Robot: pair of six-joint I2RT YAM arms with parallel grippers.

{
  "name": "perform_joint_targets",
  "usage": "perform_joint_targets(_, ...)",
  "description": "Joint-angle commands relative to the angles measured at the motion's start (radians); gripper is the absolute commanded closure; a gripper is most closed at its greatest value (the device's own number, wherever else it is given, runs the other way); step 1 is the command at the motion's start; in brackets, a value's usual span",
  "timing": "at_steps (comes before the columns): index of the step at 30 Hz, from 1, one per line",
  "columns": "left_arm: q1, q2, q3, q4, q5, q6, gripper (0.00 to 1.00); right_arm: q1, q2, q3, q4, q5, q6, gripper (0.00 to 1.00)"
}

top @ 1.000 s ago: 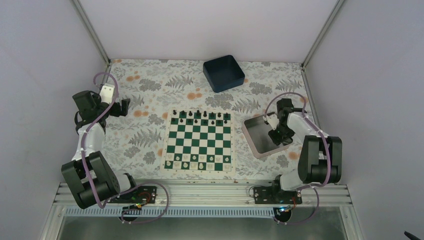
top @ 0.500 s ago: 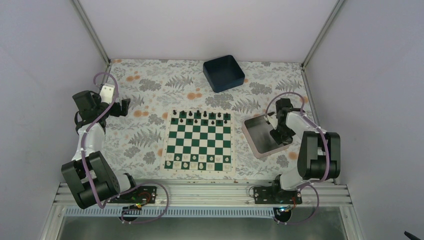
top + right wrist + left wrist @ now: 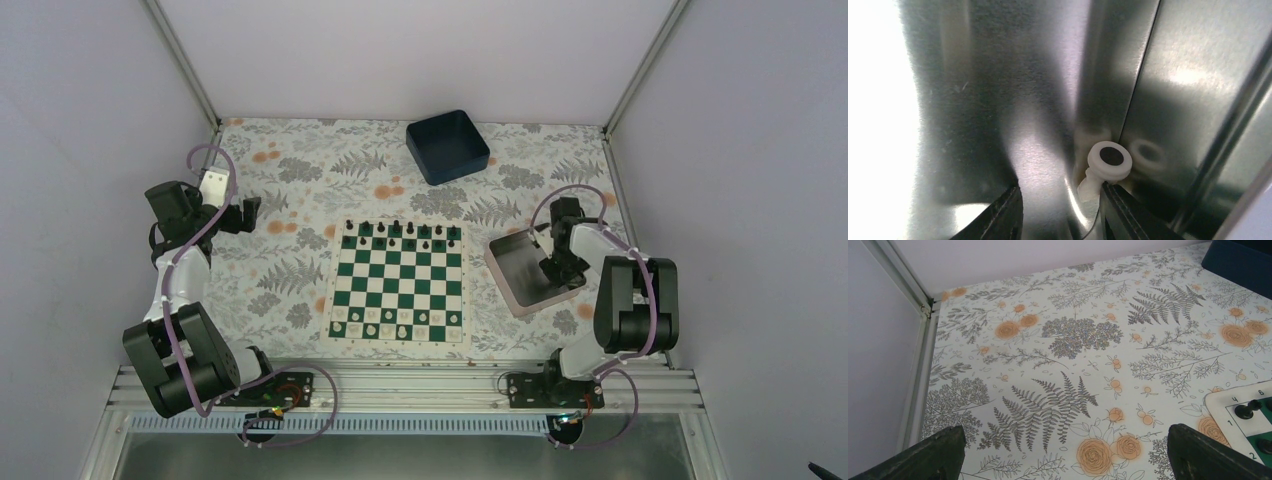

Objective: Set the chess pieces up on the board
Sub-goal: Adjust the chess piece in the storage box.

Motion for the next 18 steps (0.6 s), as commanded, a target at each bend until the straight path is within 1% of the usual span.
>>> perform_joint_targets(1, 0.007, 0.007, 0.028, 0.009, 0.027, -0.007, 0.00, 0.003, 0.005, -0.013, 0.012, -0.097, -0.004, 0.59)
perform_joint_targets(6, 0.007, 0.016, 0.028, 0.011, 0.025, -0.007, 0.00, 0.005, -0.051, 0.008, -0.024, -0.221, -0.032, 0.58)
perform_joint_targets(9, 0.007, 0.016, 0.028, 0.014, 0.026, -0.007, 0.00, 0.006, -0.082, 0.037, -0.060, -0.327, -0.052, 0.57)
perform_joint_targets(11, 0.007, 0.018, 0.029, 0.014, 0.026, -0.007, 0.00, 0.006, -0.098, 0.056, -0.082, -0.364, -0.059, 0.56)
perform_joint_targets(18, 0.006, 0.021, 0.029, 0.015, 0.027, -0.007, 0.00, 0.004, -0.117, 0.053, -0.069, -0.220, -0.043, 0.55)
